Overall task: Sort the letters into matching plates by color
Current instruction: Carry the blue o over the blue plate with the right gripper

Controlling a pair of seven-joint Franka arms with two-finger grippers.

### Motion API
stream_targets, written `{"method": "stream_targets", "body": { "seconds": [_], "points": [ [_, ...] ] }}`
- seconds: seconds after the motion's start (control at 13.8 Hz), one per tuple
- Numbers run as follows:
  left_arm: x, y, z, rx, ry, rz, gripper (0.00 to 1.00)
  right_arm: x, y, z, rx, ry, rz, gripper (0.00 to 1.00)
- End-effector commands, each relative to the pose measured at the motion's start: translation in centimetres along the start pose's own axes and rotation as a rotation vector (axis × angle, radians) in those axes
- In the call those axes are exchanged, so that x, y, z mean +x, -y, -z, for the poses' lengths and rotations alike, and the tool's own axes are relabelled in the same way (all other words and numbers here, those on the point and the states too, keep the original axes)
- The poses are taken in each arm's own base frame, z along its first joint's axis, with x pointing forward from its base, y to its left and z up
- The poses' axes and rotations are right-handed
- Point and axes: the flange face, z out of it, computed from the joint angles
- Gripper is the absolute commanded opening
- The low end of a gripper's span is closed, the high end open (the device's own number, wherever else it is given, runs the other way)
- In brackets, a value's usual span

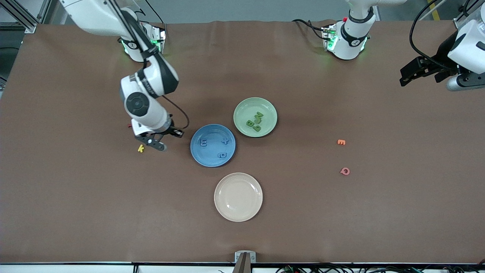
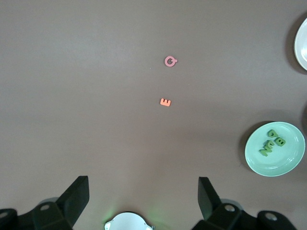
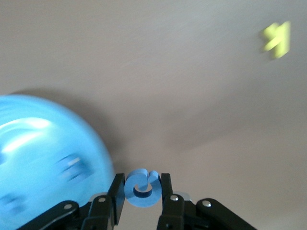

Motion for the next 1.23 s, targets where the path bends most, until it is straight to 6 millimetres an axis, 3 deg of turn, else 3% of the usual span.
{"method": "stream_targets", "body": {
  "seconds": [0.0, 0.14, 0.43, 0.79, 0.87, 0.94, 1.01, 1.08, 1.16],
  "points": [
    [0.7, 1.0, 0.5, 0.006, -0.012, 0.004, 1.00, -1.8, 4.7, -0.3, 0.025, 0.019, -0.083, 0.00],
    [0.9, 2.6, 0.8, 0.004, -0.016, 0.030, 1.00, -3.4, 7.2, -1.3, 0.030, 0.021, -0.109, 0.00],
    [1.1, 4.7, 1.1, -0.005, -0.022, 0.066, 1.00, -4.8, 10.0, -3.8, 0.023, 0.030, -0.152, 0.01],
    [0.9, 5.2, 2.2, -0.006, -0.044, 0.078, 1.00, -5.1, 10.3, -5.3, 0.006, 0.038, -0.153, 0.02],
    [0.8, 5.2, 2.2, -0.007, -0.043, 0.077, 1.00, -5.1, 10.3, -5.4, 0.005, 0.039, -0.153, 0.06],
    [0.9, 5.2, 2.1, -0.007, -0.042, 0.077, 1.00, -5.1, 10.4, -5.5, 0.005, 0.040, -0.156, 0.26],
    [0.9, 5.2, 2.1, -0.008, -0.042, 0.077, 1.00, -5.1, 10.4, -5.5, 0.005, 0.041, -0.156, 0.75],
    [0.9, 5.2, 2.1, -0.007, -0.042, 0.077, 1.00, -5.2, 10.4, -5.5, 0.003, 0.036, -0.150, 1.00],
    [0.9, 5.2, 2.1, -0.005, -0.042, 0.078, 1.00, -5.1, 10.5, -5.4, 0.006, 0.033, -0.148, 1.00]
  ]
}}
